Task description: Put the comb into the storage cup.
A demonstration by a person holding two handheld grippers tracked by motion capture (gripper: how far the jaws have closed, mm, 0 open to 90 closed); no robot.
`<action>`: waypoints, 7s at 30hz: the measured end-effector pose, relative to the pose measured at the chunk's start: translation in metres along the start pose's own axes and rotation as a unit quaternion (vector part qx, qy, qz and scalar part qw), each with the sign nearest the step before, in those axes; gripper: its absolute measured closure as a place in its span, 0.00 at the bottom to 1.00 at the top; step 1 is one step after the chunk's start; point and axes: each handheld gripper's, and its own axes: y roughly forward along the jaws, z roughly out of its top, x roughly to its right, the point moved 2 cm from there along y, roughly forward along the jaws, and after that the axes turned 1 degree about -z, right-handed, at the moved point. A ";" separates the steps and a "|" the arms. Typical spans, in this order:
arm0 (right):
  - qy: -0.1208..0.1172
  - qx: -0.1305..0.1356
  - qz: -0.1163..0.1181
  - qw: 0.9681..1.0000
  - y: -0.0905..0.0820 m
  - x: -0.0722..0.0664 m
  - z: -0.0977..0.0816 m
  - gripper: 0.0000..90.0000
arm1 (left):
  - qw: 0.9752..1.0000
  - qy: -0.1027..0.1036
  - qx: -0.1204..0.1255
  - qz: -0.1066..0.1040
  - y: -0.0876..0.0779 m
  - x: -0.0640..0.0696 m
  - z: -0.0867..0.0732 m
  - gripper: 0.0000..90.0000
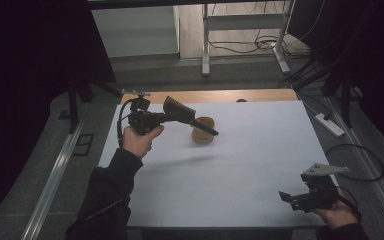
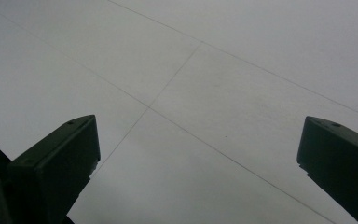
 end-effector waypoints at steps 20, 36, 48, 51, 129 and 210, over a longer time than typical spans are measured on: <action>0.004 0.008 -0.004 1.000 -0.010 -0.003 -0.005 0.00 | 0.999 -0.014 0.013 0.039 -0.003 -0.016 0.021 0.92; 0.006 0.014 0.000 1.000 -0.014 -0.003 -0.007 0.00 | 0.998 -0.024 0.008 0.062 0.006 -0.029 0.030 0.92; 0.002 0.012 0.004 1.000 -0.013 -0.004 -0.007 0.00 | 0.997 -0.031 -0.001 0.070 0.013 -0.037 0.033 0.92; 0.002 0.010 0.004 1.000 -0.013 -0.004 -0.007 0.00 | 0.997 -0.031 -0.004 0.072 0.015 -0.038 0.032 0.92; -0.011 -0.004 0.009 1.000 -0.011 -0.006 -0.007 0.00 | 0.995 -0.060 -0.012 0.079 0.061 -0.070 0.000 0.79; -0.008 -0.007 -0.005 1.000 -0.010 -0.006 -0.006 0.00 | 0.979 0.123 0.001 0.164 0.038 -0.053 -0.043 0.00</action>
